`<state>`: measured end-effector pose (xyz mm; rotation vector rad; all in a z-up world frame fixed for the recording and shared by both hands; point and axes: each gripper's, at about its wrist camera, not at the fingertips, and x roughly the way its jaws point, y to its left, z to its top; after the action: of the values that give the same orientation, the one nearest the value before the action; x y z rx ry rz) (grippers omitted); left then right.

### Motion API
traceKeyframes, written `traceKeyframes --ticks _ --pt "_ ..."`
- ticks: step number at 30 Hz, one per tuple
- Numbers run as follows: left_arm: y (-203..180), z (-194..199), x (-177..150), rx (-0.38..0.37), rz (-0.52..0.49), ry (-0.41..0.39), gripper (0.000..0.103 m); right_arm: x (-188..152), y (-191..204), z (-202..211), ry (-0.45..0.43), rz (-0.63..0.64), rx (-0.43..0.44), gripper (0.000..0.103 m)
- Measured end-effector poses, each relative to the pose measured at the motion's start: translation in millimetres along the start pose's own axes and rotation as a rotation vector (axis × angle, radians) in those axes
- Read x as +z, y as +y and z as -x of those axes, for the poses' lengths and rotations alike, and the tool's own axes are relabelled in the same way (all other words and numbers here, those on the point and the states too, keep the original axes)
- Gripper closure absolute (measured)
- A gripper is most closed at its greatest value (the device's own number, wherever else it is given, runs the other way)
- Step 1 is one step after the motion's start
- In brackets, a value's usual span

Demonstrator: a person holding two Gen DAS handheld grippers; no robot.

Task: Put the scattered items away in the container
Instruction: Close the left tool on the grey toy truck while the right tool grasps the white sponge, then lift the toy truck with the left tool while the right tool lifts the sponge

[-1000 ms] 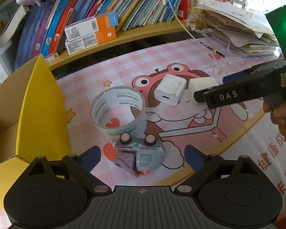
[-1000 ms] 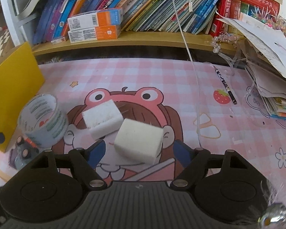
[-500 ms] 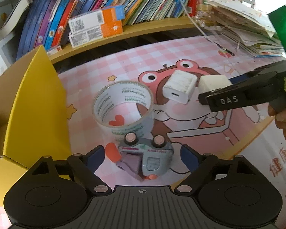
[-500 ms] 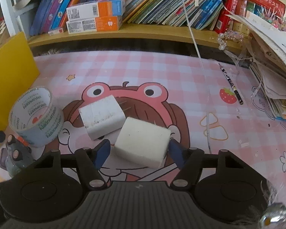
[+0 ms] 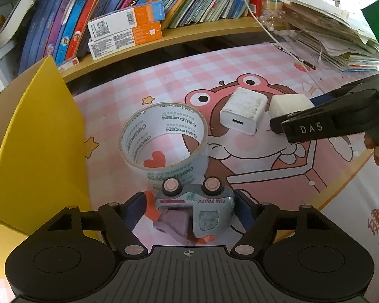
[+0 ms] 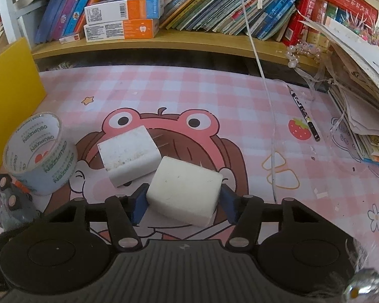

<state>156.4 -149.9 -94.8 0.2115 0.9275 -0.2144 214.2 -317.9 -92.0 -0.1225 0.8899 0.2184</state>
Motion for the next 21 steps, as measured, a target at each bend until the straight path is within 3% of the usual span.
traceKeyframes --ticks 7,21 --pt "1 -2 0 -0.019 0.003 -0.001 0.038 -2 -1 3 -0.005 -0.002 0.007 0.053" --pt "2 16 -4 -0.042 0.008 -0.036 0.039 -13 0 28 0.003 -0.038 0.036 0.057"
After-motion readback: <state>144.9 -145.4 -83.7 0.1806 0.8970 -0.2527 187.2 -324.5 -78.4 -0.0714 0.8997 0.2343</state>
